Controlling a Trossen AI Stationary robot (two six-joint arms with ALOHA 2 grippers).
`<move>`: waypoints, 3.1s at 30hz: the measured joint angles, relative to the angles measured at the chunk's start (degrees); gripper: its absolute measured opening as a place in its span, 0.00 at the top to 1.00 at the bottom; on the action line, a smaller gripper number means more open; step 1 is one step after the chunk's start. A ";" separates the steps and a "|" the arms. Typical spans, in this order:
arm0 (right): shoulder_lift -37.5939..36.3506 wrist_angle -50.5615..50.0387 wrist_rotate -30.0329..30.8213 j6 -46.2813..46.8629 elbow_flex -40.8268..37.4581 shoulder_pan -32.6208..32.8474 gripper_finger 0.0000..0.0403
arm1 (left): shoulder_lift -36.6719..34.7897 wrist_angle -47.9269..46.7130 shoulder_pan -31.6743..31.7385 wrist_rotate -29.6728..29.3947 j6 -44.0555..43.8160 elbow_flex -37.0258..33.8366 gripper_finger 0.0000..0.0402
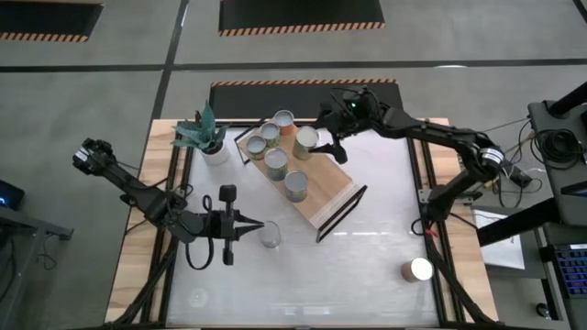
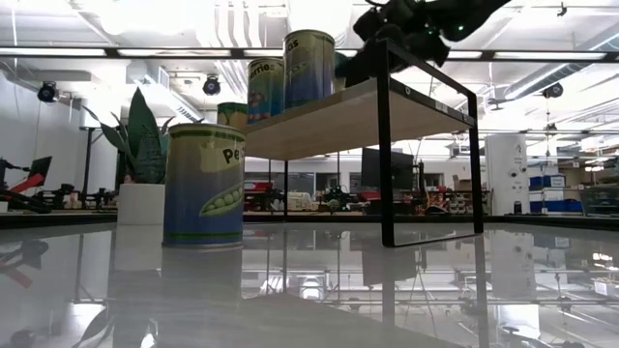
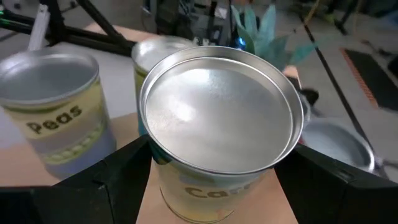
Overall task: Pick and place cans onto a shelf
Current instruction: Put the canned carrots on the shelf
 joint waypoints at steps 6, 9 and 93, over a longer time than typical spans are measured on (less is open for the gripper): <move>2.72 -5.35 -1.06 -4.28 4.20 0.01 0.27 | 0.00 -0.15 0.00 0.00 -0.02 0.00 1.00; 3.85 -6.85 -1.06 -5.23 5.79 0.01 0.27 | 0.00 -0.17 0.00 0.00 -0.02 -0.02 1.00; 3.30 -34.77 25.66 10.54 14.48 10.57 0.96 | 1.75 -14.42 -1.88 0.13 -17.84 -0.13 1.00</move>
